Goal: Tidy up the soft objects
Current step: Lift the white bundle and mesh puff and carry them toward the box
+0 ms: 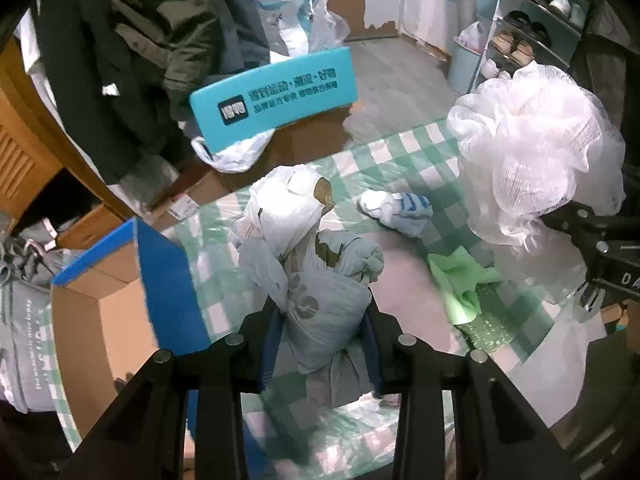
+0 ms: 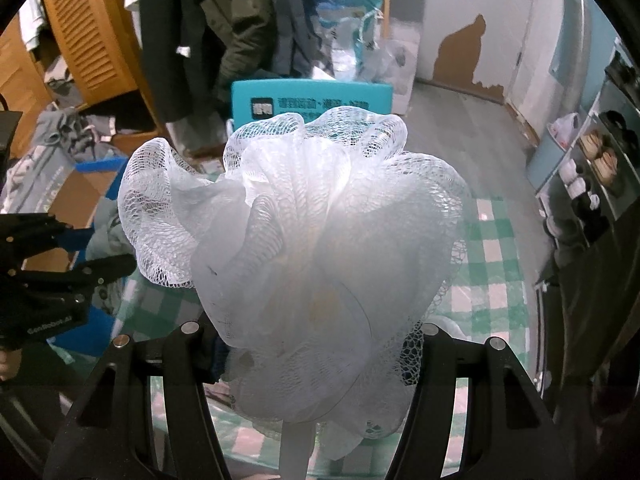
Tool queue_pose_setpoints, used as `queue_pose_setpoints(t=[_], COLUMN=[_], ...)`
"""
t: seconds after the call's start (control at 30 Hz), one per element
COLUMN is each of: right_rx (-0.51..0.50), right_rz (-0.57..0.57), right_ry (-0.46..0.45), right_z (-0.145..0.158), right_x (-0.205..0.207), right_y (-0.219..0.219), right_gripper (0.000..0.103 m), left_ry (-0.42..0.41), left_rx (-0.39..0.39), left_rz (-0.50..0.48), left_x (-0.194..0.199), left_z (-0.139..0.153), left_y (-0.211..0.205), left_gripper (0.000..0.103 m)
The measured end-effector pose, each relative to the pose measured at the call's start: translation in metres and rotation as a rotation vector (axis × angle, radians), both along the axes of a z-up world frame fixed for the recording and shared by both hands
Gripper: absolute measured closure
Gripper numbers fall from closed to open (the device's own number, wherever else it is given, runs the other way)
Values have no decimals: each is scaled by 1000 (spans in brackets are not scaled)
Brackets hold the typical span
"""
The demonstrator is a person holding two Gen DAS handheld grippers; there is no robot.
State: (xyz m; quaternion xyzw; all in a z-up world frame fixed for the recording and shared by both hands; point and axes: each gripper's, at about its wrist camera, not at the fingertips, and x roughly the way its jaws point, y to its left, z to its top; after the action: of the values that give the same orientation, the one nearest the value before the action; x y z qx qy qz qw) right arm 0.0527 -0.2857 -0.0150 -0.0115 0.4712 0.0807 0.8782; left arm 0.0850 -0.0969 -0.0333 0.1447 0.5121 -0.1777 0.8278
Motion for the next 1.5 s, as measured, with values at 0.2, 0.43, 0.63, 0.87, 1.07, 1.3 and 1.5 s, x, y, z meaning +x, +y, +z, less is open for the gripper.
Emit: queue_pose_setpoints(t=[0.2,0.43,0.63,0.87,1.07,1.3,1.5], right_rx=[20,38,62,74,78,92,95], right_rz=[43,87,103,123,157,204,259], right_ry=[-18,-31,-28,-20,-26,-28,-18], right_z=[10,18,22,24,30,35,35], right_x=[-1,-2,2,6,8,11,13], right_y=[19,38,50,67,89,119,151], right_gripper=[42,42,42,42,42,42,43], left_ry=[-5,-30,-31,-37,-40,-48,-53], left_rx=[-6,0,-10,-17,-19,-14,-19], left_rz=[21,38,46,76,113,164,211], left_x=[-3,-10,-13,-15,-16,-15,-14], left_z=[6,15,19,23,23,23,25], left_y=[14,32,44,64,85,112,136], left_gripper=[67,67,67,67,67,67,67])
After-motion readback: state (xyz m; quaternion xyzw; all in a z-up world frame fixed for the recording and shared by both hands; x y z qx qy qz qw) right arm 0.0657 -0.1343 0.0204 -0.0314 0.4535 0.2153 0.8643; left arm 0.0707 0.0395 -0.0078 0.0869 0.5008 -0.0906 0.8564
